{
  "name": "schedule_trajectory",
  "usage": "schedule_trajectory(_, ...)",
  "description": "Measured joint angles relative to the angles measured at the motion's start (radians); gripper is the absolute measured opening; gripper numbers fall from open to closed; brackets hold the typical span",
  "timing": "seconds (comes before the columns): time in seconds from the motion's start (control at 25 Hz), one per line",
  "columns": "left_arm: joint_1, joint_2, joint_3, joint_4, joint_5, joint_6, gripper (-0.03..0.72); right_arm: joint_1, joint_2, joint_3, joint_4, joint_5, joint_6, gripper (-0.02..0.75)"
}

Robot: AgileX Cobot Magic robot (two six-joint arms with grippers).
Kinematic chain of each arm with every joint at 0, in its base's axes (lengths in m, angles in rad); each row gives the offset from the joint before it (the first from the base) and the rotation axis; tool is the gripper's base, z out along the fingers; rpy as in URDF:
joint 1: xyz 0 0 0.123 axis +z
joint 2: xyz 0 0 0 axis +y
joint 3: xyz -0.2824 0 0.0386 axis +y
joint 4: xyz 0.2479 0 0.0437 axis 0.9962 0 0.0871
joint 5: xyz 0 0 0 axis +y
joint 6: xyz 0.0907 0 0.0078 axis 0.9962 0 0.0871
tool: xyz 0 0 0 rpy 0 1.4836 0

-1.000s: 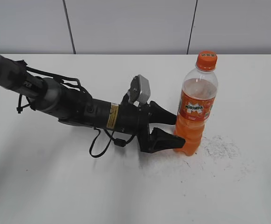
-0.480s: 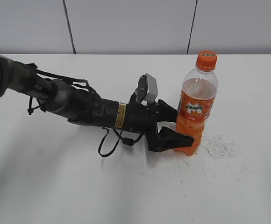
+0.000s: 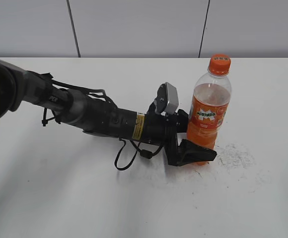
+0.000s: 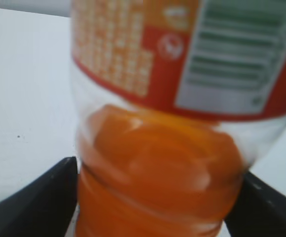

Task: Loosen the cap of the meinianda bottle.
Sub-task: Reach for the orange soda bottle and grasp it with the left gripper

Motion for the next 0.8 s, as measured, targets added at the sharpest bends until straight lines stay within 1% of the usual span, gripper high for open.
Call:
schedule_trajectory(0.28, -0.009, 0.001, 0.000, -0.044, 0.030, 0.000, 0.687, 0.000, 0.000, 0.000, 0.000, 0.000, 0.000, 0.523)
schedule_trajectory(0.48, -0.009, 0.001, 0.000, -0.051, 0.032, 0.000, 0.671, 0.000, 0.000, 0.000, 0.000, 0.000, 0.000, 0.523)
schedule_trajectory(0.56, -0.010, 0.001, 0.000, -0.051, 0.031, 0.000, 0.652, 0.000, 0.000, 0.000, 0.000, 0.000, 0.000, 0.523)
schedule_trajectory(0.8, -0.011, 0.001, 0.000, -0.048, 0.035, 0.000, 0.558, 0.000, 0.000, 0.000, 0.000, 0.000, 0.000, 0.523)
